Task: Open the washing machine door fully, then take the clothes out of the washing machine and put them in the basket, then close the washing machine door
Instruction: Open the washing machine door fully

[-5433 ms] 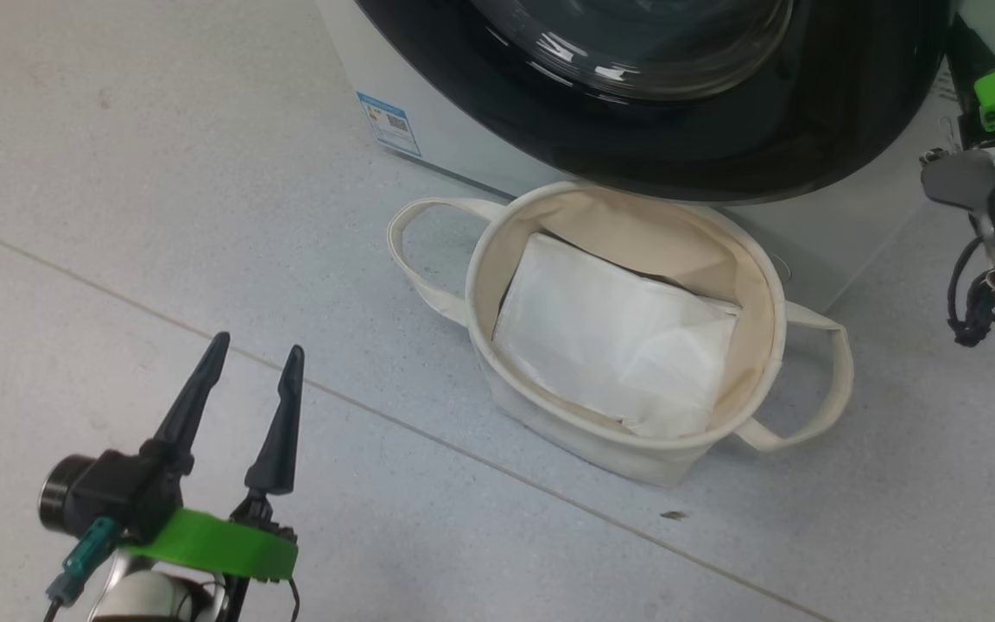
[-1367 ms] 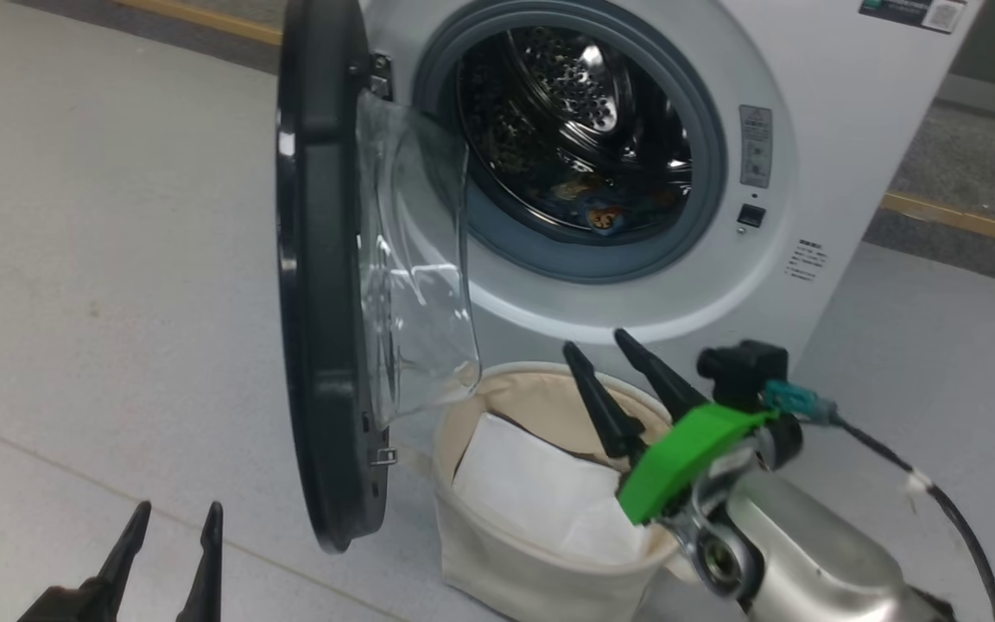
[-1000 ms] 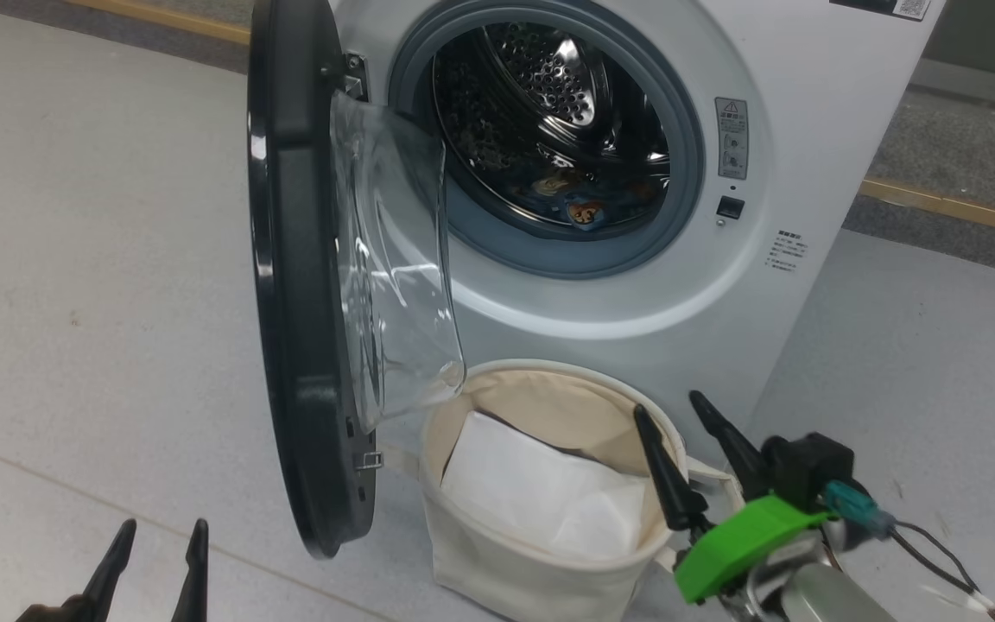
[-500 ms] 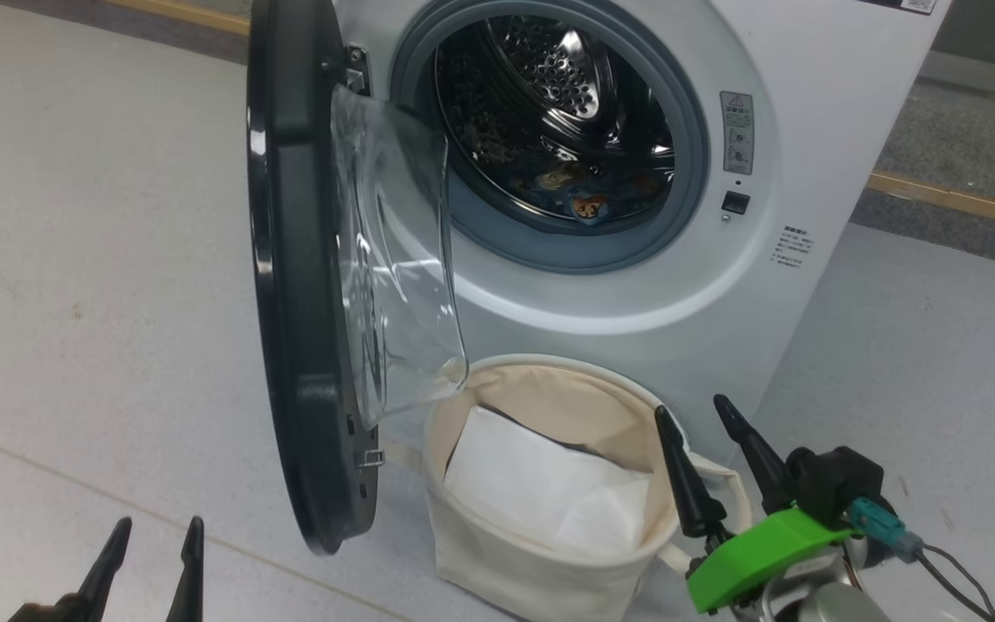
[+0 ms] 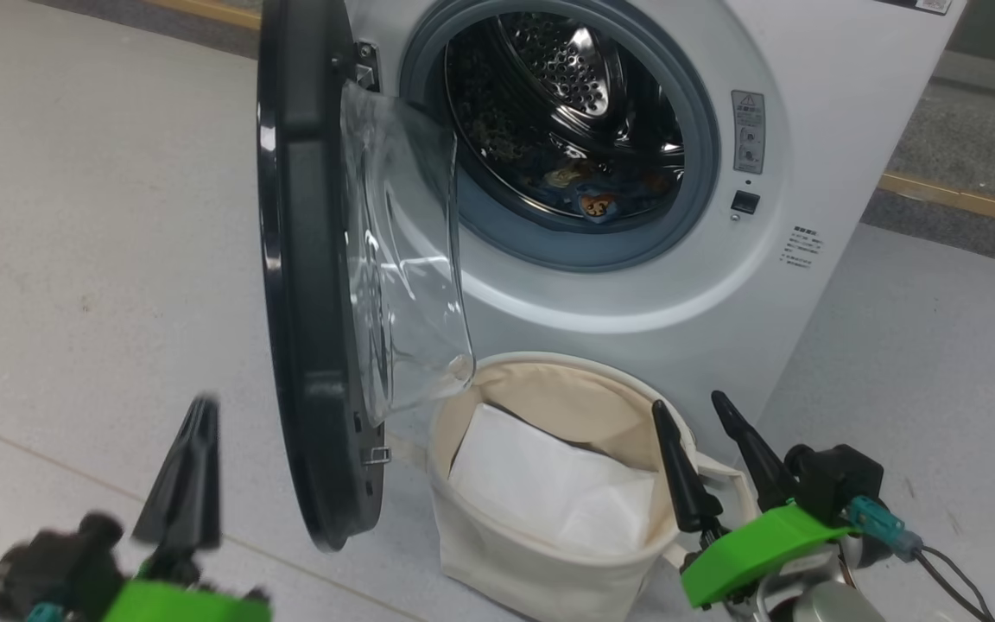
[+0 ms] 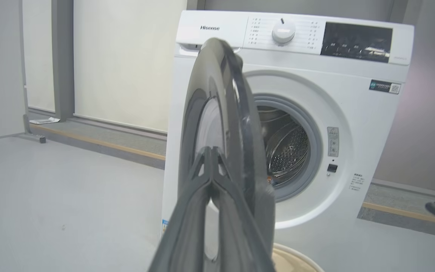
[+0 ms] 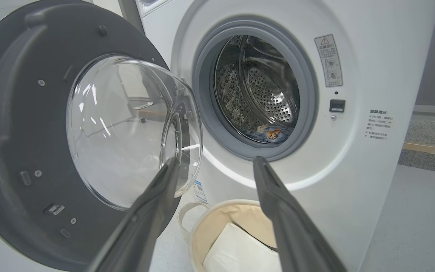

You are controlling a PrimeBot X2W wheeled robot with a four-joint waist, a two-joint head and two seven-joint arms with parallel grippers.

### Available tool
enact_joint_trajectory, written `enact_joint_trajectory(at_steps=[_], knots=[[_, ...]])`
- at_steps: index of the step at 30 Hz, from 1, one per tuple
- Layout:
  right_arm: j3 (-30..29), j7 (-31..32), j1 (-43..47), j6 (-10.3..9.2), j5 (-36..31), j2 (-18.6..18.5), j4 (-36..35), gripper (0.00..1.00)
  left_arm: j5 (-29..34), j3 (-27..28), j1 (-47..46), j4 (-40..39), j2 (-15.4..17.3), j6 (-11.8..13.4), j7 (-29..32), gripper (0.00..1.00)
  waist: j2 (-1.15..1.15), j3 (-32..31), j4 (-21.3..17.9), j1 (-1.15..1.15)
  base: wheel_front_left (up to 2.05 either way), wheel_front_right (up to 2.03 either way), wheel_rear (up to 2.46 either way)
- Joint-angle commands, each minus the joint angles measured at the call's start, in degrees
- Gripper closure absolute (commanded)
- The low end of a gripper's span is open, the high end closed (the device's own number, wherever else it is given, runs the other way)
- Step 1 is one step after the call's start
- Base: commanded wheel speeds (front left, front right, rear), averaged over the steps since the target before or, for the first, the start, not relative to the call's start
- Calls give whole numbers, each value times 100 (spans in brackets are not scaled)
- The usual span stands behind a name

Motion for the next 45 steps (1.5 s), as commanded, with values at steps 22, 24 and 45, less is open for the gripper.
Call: enact_joint_trajectory(at_steps=[22,24,45], knots=[[-7,-26,-185,7,-102,181,-56,0,-76,-458,-843,883,-703,531,872,100,0,149,-367,0,0,0,0],[-11,-22,-177,7,-109,182,-74,0,-124,-332,-791,937,-626,563,844,100,0,147,-298,0,0,0,0],[49,43,-235,7,-123,155,-138,0,-1013,1466,-1263,2760,825,162,350,100,0,170,-598,0,0,0,0]])
